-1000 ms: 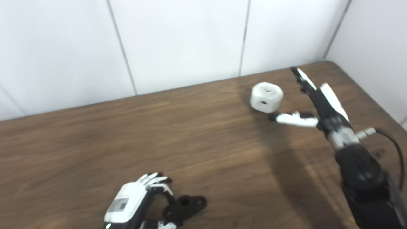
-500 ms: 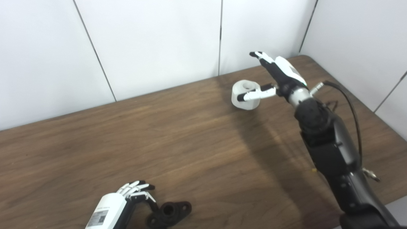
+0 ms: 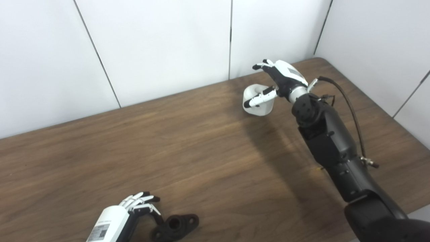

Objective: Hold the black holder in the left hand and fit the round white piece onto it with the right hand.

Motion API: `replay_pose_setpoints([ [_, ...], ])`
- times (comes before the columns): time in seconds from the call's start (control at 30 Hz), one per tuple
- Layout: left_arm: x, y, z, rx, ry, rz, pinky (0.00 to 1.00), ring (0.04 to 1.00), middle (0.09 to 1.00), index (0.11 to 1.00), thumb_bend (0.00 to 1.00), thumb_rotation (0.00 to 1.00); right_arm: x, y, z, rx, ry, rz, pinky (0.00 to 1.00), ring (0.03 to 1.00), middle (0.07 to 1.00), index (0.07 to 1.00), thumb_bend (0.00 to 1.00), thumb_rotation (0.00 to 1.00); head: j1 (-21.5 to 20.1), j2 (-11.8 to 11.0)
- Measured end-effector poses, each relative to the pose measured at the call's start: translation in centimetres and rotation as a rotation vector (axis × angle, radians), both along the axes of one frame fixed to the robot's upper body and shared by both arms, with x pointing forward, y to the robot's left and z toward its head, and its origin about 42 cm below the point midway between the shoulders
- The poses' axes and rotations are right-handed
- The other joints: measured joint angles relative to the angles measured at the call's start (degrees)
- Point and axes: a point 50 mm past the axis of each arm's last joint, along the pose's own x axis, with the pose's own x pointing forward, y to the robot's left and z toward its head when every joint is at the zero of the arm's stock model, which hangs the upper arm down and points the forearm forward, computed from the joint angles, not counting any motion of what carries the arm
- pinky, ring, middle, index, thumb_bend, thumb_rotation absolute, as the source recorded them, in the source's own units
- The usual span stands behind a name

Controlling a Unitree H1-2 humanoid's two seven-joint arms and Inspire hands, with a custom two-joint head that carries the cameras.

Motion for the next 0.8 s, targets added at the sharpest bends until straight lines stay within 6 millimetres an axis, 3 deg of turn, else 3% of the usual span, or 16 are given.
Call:
replay_pose_setpoints([
  [0.27, 0.0, 0.0, 0.0, 0.002, -0.002, 0.002, 0.86, 0.882, 0.800, 0.488, 0.52, 0.05, 0.4, -0.4, -1.3, -0.017, 0.040, -0.019, 1.00, 1.000, 1.000, 0.841, 0.95, 0.31, 0.35, -0.26],
  [0.8, 0.0, 0.1, 0.1, 0.002, -0.003, 0.003, 0.86, 0.890, 0.804, 0.488, 0.52, 0.05, 0.3, -1.4, -1.2, -0.071, 0.050, -0.044, 1.00, 1.000, 0.988, 0.813, 0.91, 0.31, 0.44, 0.00],
])
